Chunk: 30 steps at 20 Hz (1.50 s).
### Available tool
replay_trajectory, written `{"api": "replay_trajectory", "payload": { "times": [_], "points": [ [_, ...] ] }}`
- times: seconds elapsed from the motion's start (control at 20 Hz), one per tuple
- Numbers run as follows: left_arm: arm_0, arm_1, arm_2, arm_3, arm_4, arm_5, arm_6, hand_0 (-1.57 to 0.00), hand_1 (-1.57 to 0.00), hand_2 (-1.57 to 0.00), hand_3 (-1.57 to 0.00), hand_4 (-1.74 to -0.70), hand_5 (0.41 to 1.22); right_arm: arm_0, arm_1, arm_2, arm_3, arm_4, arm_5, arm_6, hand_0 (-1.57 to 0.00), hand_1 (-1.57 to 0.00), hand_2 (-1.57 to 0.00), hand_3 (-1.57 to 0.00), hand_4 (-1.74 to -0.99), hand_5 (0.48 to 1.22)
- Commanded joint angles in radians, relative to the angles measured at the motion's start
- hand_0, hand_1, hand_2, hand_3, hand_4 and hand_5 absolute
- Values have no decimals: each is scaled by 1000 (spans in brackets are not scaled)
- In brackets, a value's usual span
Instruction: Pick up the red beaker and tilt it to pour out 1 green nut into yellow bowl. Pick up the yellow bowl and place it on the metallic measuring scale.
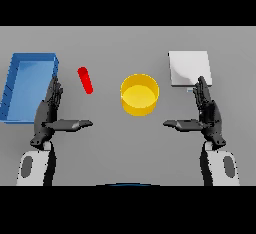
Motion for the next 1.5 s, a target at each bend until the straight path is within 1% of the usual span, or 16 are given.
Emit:
{"api": "replay_trajectory", "payload": {
  "times": [0.0, 0.25, 0.3, 0.35, 0.4, 0.45, 0.55, 0.65, 0.7, 0.8, 0.95, 1.0, 1.1, 1.25, 1.4, 1.45],
  "points": [
    [-1, -1, 0, 1, 0, 2, 1, 1, 1, 1, 1, -1141, 660, -1, -1, -1, 0, -1, 0, 0, 1, 1, 1, 1, -1071, 578],
    [-12, -8, -5, 0, -4, 7, 9, 1, 1, 1, 1, -1141, 660, -9, -14, -14, 12, -11, 6, 5, 1, 1, 1, 1, -1071, 578],
    [29, 16, -50, -46, -62, 1, -13, 1, 1, 1, 1, -1141, 660, 16, -61, 25, -34, 96, -22, -66, 1, 1, 1, 1, -1071, 578],
    [64, 30, -79, -91, -96, -3, -32, 1, 1, 1, 1, -1143, 660, 49, -81, 56, -60, 167, -36, -116, 1, 1, 1, 1, -1072, 577],
    [85, 41, -102, -131, -119, -7, -19, 1, 1, 1, 1, -1144, 660, 71, -88, 81, -89, 216, -51, -128, 1, 1, 1, 1, -1066, 576],
    [94, 56, -105, -147, -128, -11, 0, 1, 1, 1, 1, -1142, 662, 74, -81, 103, -91, 252, -62, -119, 1, 1, 1, 1, -1064, 577],
    [91, 58, -124, -187, -139, -14, 53, 1, 1, 1, 1, -1136, 657, 82, -94, 105, -117, 255, -53, -109, 1, 1, 1, 1, -1084, 585],
    [99, 57, -140, -184, -153, -20, 79, 1, 1, 1, 1, -1139, 652, 84, -86, 110, -132, 238, -38, -88, 1, 1, 1, 1, -1118, 600],
    [93, 62, -135, -174, -148, -27, 87, 1, 1, 1, 1, -1137, 650, 81, -90, 105, -132, 227, -31, -88, 1, 1, 1, 1, -1131, 607],
    [45, 62, -123, -114, -152, -24, 105, 1, 1, 1, 1, -1136, 648, 72, -83, 108, -112, 216, -21, -101, 1, 1, 1, 1, -1163, 624],
    [-21, 65, -92, -13, -138, -29, 97, 1, 1, 1, 1, -1158, 645, 77, -81, 107, -125, 187, 2, -99, 1, 1, 1, 1, -1197, 627],
    [-60, 65, -75, 37, -134, -25, 89, 1, 1, 1, 1, -1169, 648, 72, -86, 98, -120, 173, 11, -96, 1, 1, 1, 1, -1209, 627],
    [-127, 70, -53, 125, -134, -25, 64, 1, 1, 1, 1, -1178, 648, 82, -84, 98, -120, 177, 5, -111, 1, 1, 1, 1, -1219, 626],
    [-220, 67, -35, 249, -143, -23, 34, 1, 1, 1, 1, -1178, 637, 76, -84, 93, -116, 170, 8, -102, 1, 1, 1, 1, -1229, 626],
    [-284, 74, -16, 335, -138, -35, -22, 1, 1, 1, 1, -1189, 641, 69, -87, 94, -112, 180, 4, -100, 1, 1, 1, 1, -1222, 626],
    [-311, 68, -14, 365, -144, -29, -29, 1, 1, 1, 1, -1197, 646, 73, -93, 91, -110, 178, 7, -108, 1, 1, 1, 1, -1218, 626]
  ]
}}
